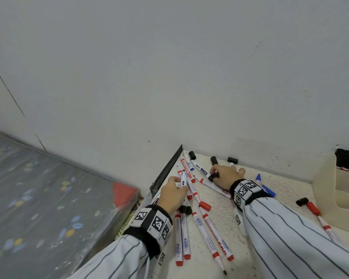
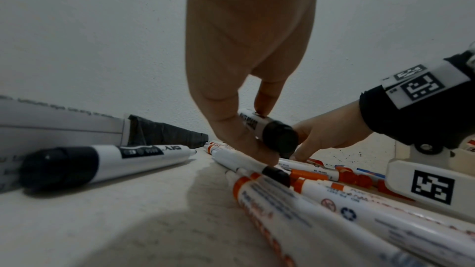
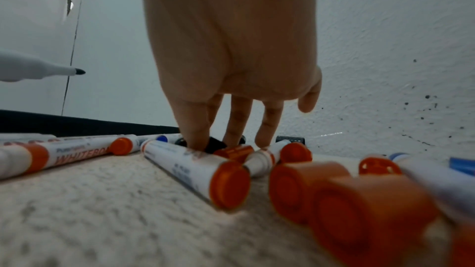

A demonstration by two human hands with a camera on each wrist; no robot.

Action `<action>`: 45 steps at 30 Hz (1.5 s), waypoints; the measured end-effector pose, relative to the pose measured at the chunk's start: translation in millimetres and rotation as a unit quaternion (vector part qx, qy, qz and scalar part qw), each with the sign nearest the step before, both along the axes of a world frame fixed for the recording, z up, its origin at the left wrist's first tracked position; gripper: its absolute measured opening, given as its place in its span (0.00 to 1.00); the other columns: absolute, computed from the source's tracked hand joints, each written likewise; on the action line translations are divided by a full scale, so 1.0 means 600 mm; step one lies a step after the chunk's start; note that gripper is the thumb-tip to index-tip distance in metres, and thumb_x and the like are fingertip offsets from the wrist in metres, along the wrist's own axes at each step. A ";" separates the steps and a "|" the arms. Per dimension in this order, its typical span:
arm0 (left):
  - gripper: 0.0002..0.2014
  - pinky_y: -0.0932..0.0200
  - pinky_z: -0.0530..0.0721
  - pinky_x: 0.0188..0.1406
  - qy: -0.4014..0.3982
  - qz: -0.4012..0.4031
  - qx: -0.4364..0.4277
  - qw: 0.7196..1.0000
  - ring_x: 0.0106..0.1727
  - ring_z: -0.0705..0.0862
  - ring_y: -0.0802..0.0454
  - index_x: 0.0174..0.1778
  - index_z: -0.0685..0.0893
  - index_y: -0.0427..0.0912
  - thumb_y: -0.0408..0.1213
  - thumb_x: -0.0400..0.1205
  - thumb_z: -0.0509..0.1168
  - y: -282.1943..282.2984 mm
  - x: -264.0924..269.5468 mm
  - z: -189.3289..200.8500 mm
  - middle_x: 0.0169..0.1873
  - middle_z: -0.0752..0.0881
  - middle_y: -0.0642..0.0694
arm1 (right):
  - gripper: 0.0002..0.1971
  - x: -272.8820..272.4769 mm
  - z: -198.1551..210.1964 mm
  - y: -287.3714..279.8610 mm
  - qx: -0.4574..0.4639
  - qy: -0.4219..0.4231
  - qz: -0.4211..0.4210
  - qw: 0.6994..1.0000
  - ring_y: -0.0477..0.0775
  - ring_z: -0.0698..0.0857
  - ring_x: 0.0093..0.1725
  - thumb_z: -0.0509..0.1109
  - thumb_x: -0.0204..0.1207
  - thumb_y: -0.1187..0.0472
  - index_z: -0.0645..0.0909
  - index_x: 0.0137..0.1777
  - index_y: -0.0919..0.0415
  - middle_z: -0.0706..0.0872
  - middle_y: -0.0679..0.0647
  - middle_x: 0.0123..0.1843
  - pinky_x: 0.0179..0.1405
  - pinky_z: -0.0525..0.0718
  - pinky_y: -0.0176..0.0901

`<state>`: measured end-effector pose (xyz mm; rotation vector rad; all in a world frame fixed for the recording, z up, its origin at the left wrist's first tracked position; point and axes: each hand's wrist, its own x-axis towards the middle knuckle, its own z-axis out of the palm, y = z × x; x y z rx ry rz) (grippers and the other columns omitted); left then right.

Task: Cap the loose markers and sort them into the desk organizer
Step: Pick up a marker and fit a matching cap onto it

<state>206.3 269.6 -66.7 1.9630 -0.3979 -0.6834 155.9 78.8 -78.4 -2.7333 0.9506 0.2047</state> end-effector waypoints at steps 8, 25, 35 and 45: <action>0.12 0.64 0.80 0.32 -0.061 -0.036 0.010 0.997 0.36 0.80 0.57 0.63 0.71 0.49 0.40 0.84 0.59 0.000 -0.021 -0.003 0.47 0.84 0.47 | 0.13 -0.033 0.030 0.003 0.138 -0.270 -0.021 0.953 0.45 0.76 0.35 0.56 0.81 0.68 0.75 0.61 0.58 0.80 0.53 0.48 0.36 0.74 0.36; 0.12 0.59 0.84 0.47 -0.099 -0.137 -0.060 0.984 0.46 0.83 0.52 0.62 0.78 0.49 0.34 0.83 0.61 -0.029 -0.113 0.008 0.48 0.83 0.48 | 0.19 -0.177 0.069 0.017 0.248 -0.325 0.092 0.908 0.48 0.84 0.56 0.64 0.74 0.77 0.82 0.40 0.48 0.86 0.48 0.52 0.60 0.80 0.39; 0.12 0.67 0.77 0.35 -0.097 -0.179 -0.061 0.977 0.36 0.77 0.59 0.63 0.78 0.48 0.39 0.84 0.60 -0.051 -0.156 -0.002 0.45 0.81 0.49 | 0.08 -0.242 0.065 0.027 0.285 -0.355 0.041 0.889 0.34 0.80 0.25 0.70 0.74 0.71 0.82 0.50 0.61 0.84 0.47 0.33 0.28 0.74 0.25; 0.15 0.68 0.72 0.37 -0.166 -0.194 -0.060 0.965 0.37 0.76 0.63 0.64 0.82 0.45 0.41 0.82 0.65 -0.058 -0.176 -0.007 0.40 0.81 0.55 | 0.07 -0.269 0.061 0.019 0.315 -0.321 0.015 0.893 0.40 0.86 0.46 0.69 0.76 0.67 0.83 0.50 0.56 0.85 0.49 0.48 0.48 0.82 0.34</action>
